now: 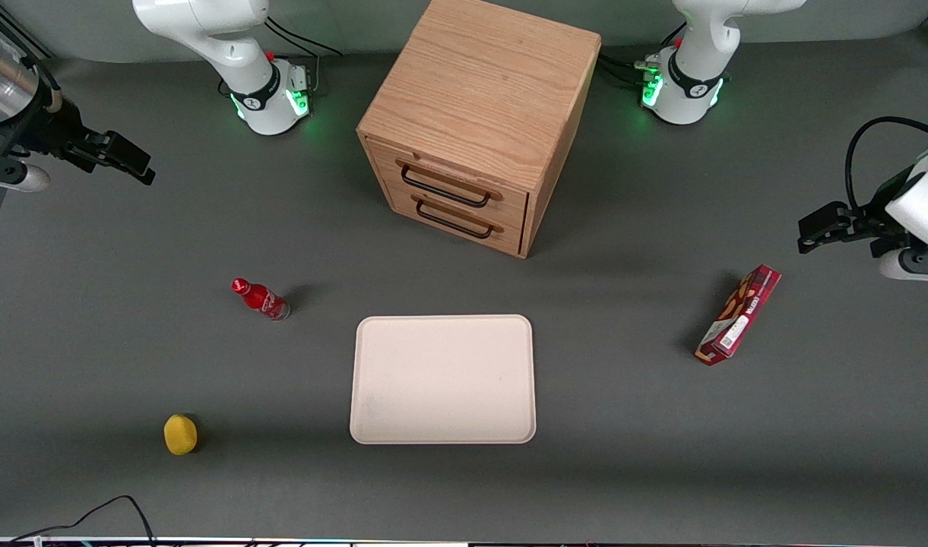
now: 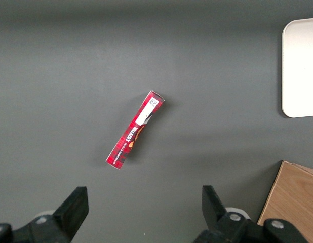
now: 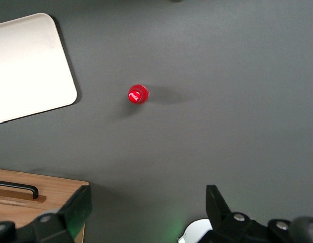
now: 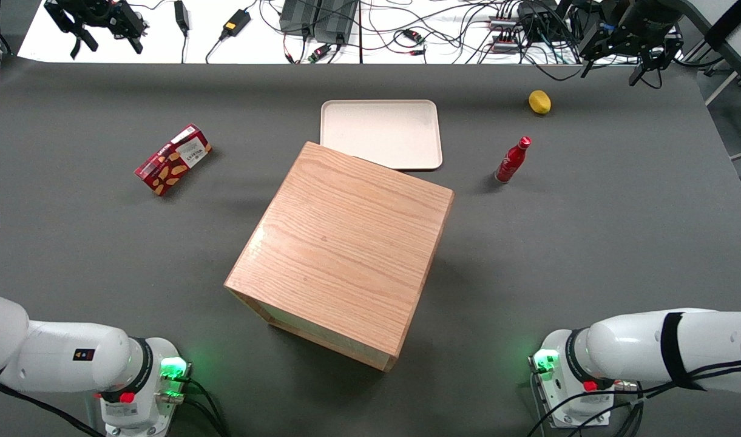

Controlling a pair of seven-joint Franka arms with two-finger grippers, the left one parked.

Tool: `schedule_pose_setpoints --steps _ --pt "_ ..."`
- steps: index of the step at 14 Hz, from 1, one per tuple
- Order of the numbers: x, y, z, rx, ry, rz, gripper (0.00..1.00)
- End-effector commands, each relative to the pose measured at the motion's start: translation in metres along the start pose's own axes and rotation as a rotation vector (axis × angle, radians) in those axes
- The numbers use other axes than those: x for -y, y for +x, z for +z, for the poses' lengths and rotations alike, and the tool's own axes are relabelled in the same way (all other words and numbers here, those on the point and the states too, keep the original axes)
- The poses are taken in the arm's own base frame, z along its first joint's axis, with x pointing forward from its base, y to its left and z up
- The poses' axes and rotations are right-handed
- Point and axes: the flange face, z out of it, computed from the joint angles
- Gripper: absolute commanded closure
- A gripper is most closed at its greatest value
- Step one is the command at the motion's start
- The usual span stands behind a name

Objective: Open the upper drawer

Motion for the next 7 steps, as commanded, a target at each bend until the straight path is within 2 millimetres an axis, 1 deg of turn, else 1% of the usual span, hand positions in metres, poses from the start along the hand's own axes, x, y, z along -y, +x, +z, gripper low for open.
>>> schedule_pose_setpoints --steps 1,3,5,6,7 --pt "0.000 0.003 -0.007 0.000 0.007 -0.053 0.00" --pt "-0.001 0.004 -0.010 0.013 0.015 -0.028 0.00" --pt "0.001 0.005 -0.012 0.012 0.019 -0.064 0.00" --pt "0.009 0.000 -0.019 -0.002 0.020 -0.117 0.00" --pt "0.033 -0.011 -0.029 -0.027 0.017 -0.229 0.00"
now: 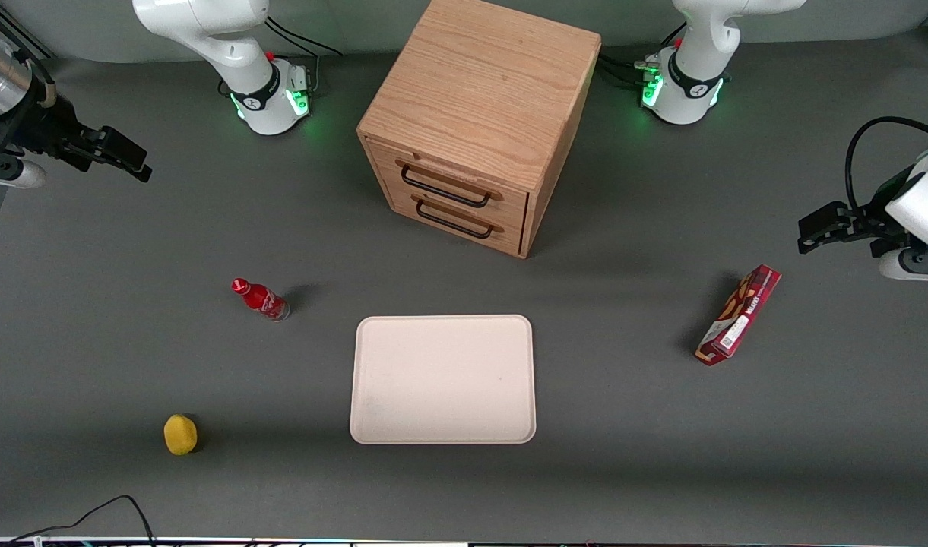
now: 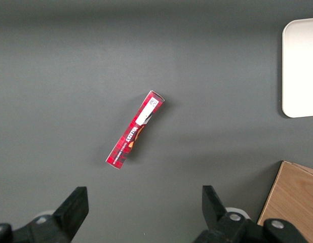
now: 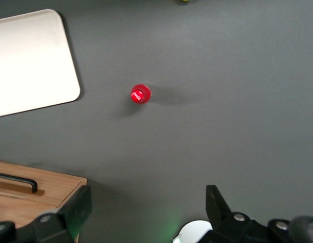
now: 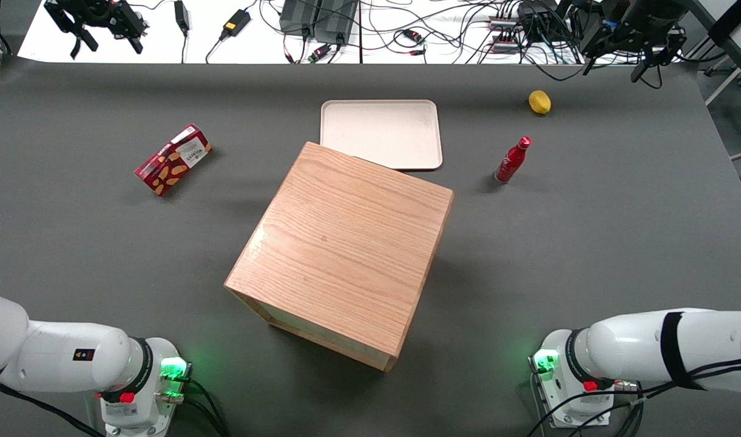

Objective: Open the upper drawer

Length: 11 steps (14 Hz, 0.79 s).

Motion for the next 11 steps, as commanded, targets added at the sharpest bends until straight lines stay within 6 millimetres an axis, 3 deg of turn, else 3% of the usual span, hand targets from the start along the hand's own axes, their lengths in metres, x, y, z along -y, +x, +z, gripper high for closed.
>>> schedule_pose_setpoints --steps 1,2,4,5,8,11 --pt "0.047 -0.013 -0.023 -0.031 0.007 -0.229 0.00" --pt "0.063 -0.011 -0.015 -0.024 0.007 -0.312 0.00" --pt "0.121 -0.006 -0.004 0.011 0.069 -0.739 0.00" --pt "0.139 -0.007 0.011 0.054 0.093 -0.862 0.00" --pt "0.200 -0.014 0.051 0.152 0.237 -0.974 0.00" --pt "0.245 -0.004 0.093 0.206 0.368 -1.015 0.00"
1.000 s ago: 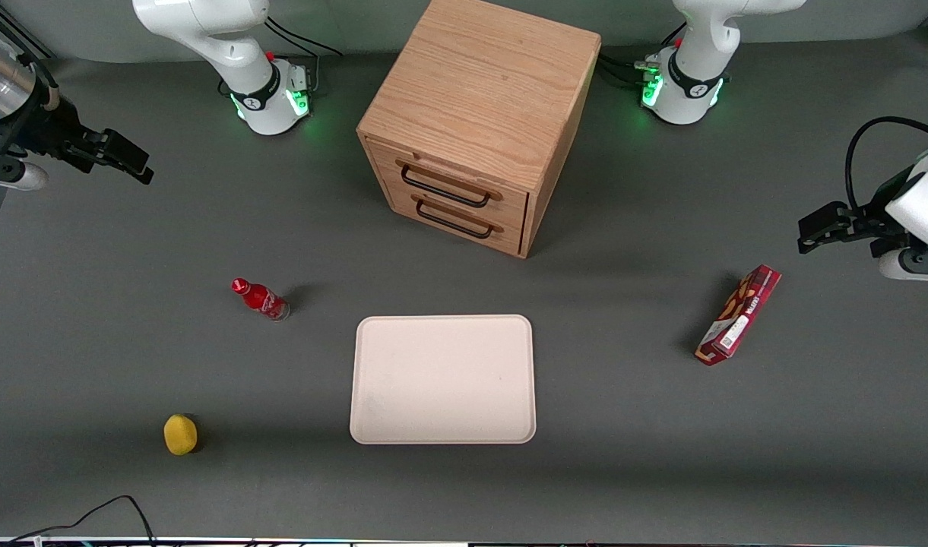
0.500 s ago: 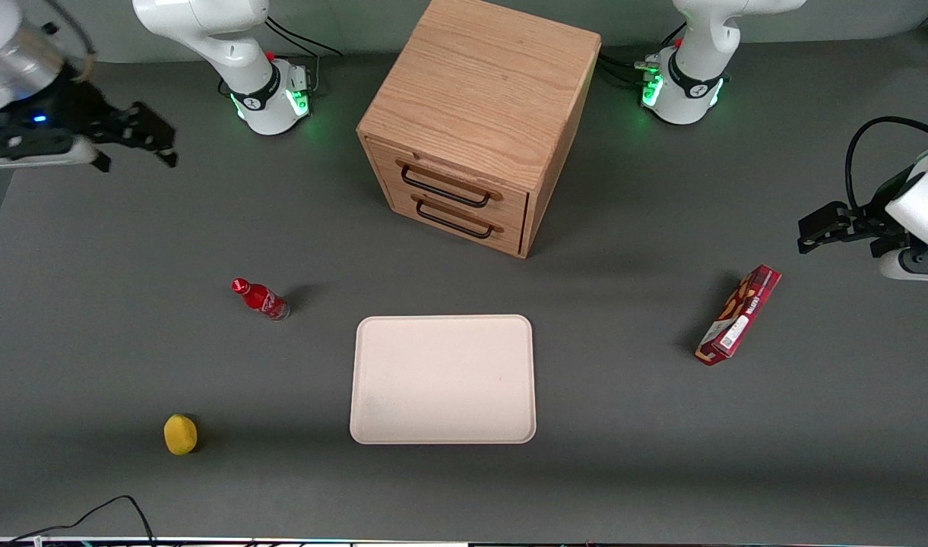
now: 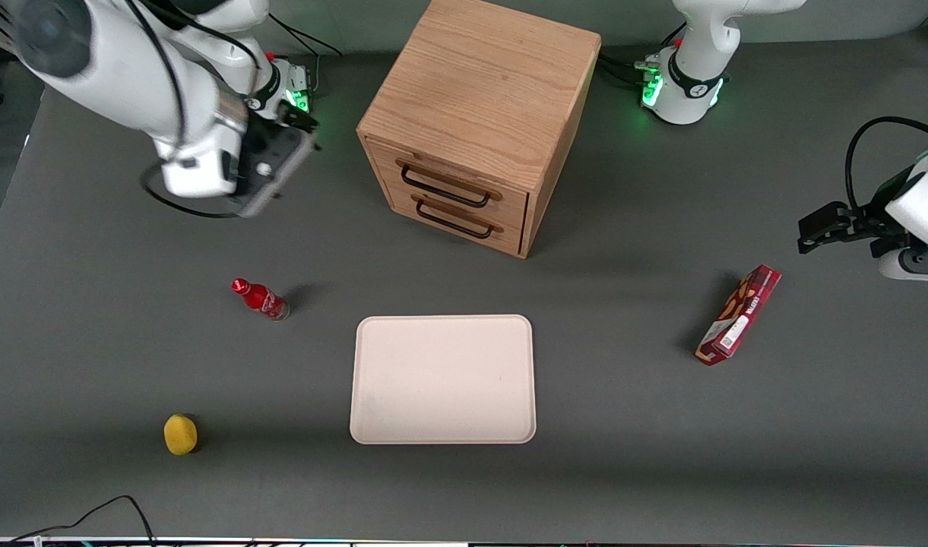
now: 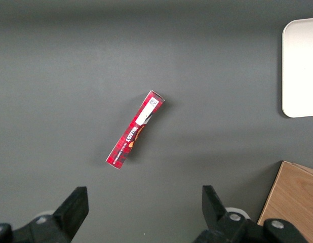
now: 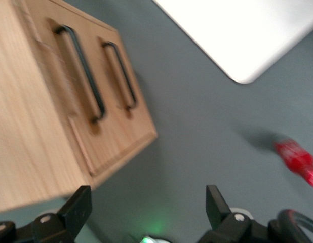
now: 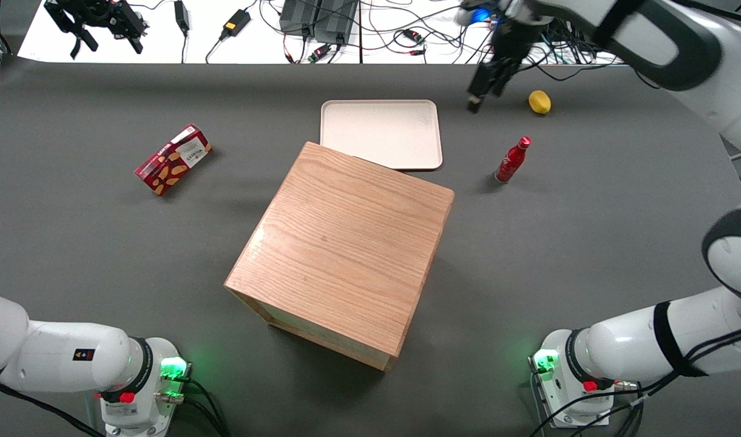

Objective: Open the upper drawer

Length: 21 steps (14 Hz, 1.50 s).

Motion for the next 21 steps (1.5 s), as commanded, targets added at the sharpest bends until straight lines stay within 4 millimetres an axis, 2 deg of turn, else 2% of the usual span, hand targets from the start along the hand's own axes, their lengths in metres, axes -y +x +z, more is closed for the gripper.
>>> schedule_pose_setpoints --steps 1,3,6,10,12,14,19,21 --pt "-0.001 0.043 0.031 -0.013 0.106 -0.077 0.00" --pt "0.002 0.073 0.071 -0.018 0.146 -0.104 0.00" --pt "0.017 0.099 0.118 -0.020 0.170 -0.143 0.00" --pt "0.044 0.108 0.158 0.007 0.135 -0.154 0.00" --pt "0.049 0.107 0.172 0.025 0.106 -0.152 0.00" --pt "0.058 0.106 0.177 0.042 0.086 -0.150 0.00" --pt "0.054 0.110 0.187 0.033 0.084 -0.142 0.00" --pt "0.045 0.115 0.196 0.044 0.043 -0.144 0.00"
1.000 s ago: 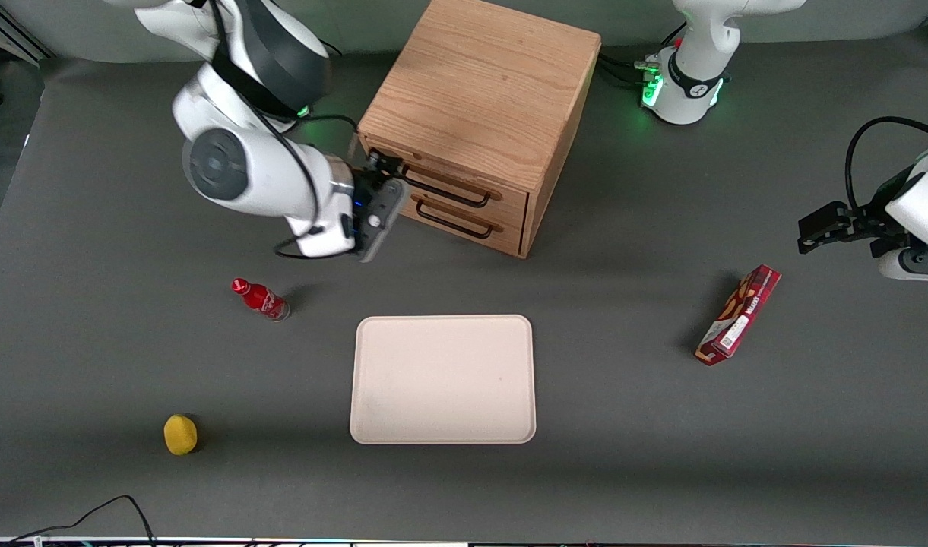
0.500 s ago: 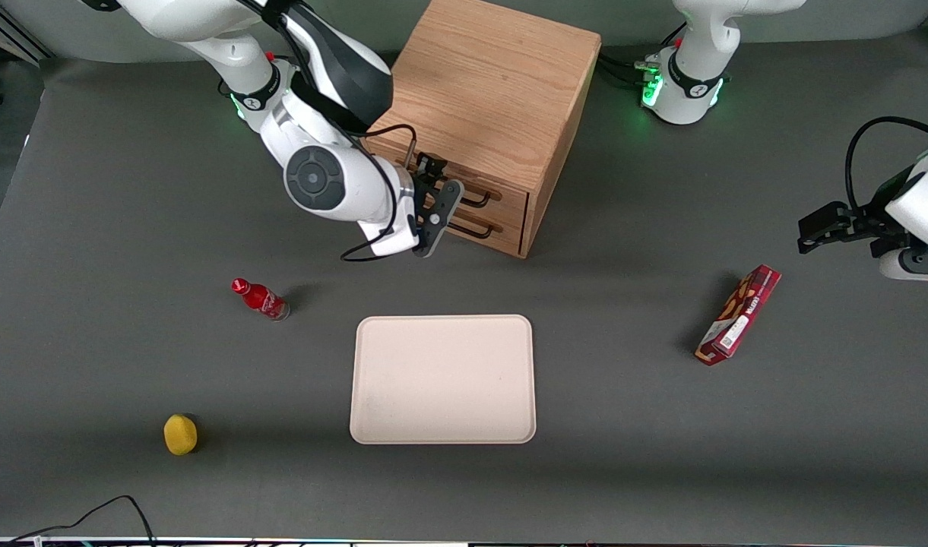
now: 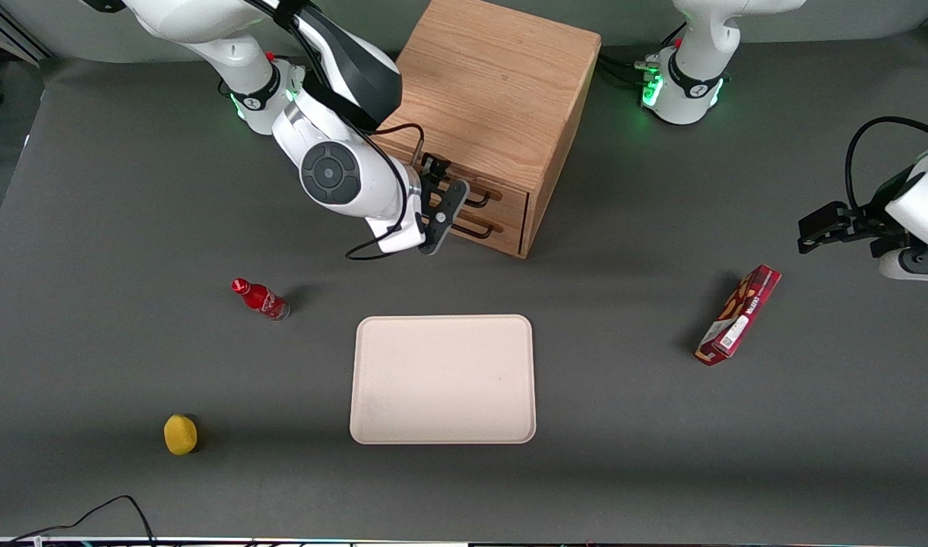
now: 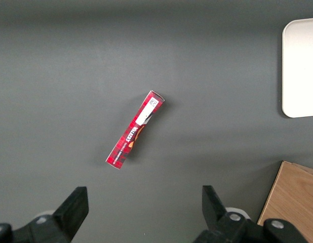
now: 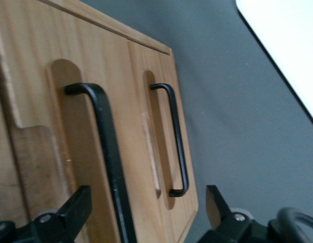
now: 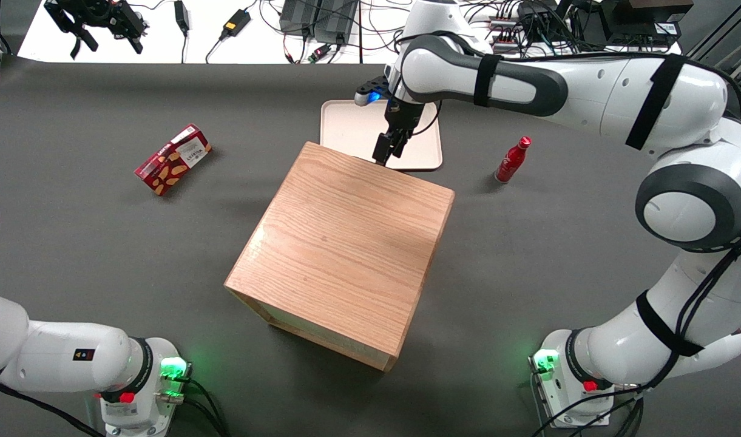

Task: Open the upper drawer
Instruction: 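Pull the upper drawer outward by its handle with the right gripper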

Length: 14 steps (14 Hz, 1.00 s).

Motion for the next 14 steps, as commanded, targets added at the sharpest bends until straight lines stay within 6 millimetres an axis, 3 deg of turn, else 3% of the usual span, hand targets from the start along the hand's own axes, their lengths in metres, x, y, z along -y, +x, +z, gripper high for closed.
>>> schedule_pose_setpoints --steps 1,7,10,14 --pt "-0.013 0.008 0.015 0.008 -0.029 0.024 0.00" --pt "-0.028 0.019 0.009 -0.029 -0.036 0.028 0.00" --pt "-0.049 0.029 -0.003 -0.060 -0.048 0.040 0.00" --pt "-0.087 0.027 -0.025 -0.091 -0.078 0.070 0.00"
